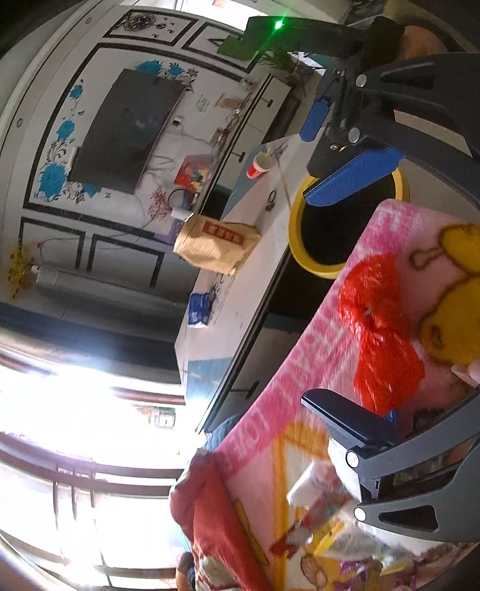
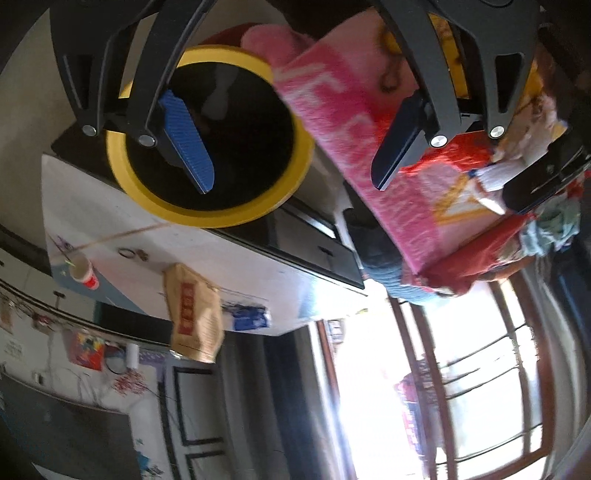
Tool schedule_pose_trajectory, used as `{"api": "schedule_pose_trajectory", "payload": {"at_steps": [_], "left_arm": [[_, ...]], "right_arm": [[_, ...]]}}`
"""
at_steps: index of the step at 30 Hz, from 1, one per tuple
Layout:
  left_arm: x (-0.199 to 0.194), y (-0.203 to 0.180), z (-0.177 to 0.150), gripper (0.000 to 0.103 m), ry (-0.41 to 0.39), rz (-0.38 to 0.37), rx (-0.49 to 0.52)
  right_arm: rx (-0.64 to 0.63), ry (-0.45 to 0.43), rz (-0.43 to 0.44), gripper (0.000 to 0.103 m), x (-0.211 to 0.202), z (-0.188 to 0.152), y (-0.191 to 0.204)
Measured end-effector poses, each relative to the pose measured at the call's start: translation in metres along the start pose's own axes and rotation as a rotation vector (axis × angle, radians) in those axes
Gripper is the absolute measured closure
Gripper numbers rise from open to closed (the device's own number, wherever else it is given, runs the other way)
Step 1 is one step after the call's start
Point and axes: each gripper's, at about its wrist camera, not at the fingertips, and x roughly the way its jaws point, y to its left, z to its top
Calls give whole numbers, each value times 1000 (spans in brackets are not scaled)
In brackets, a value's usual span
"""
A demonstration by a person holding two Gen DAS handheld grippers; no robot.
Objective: Collect trash
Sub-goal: 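Grasp the second white foam net with the left tool while the right tool grasps the red plastic bag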
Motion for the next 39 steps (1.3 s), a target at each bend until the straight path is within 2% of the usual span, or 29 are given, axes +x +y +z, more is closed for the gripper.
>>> {"api": "schedule_pose_trajectory", "payload": {"at_steps": [7, 14, 30, 39], "left_arm": [[-19, 24, 0, 7, -29, 62, -29], [-37, 48, -1, 7, -52, 123, -67], [-72, 102, -16, 7, -62, 241, -142], [-77, 116, -34, 8, -11, 234, -141]], "right_arm": [[-76, -14, 84, 22, -8, -5, 34], [-106, -14, 129, 20, -14, -11, 58], [-177, 55, 211, 20, 3, -23, 105], [-129, 138, 139, 20, 40, -21, 102]]}}
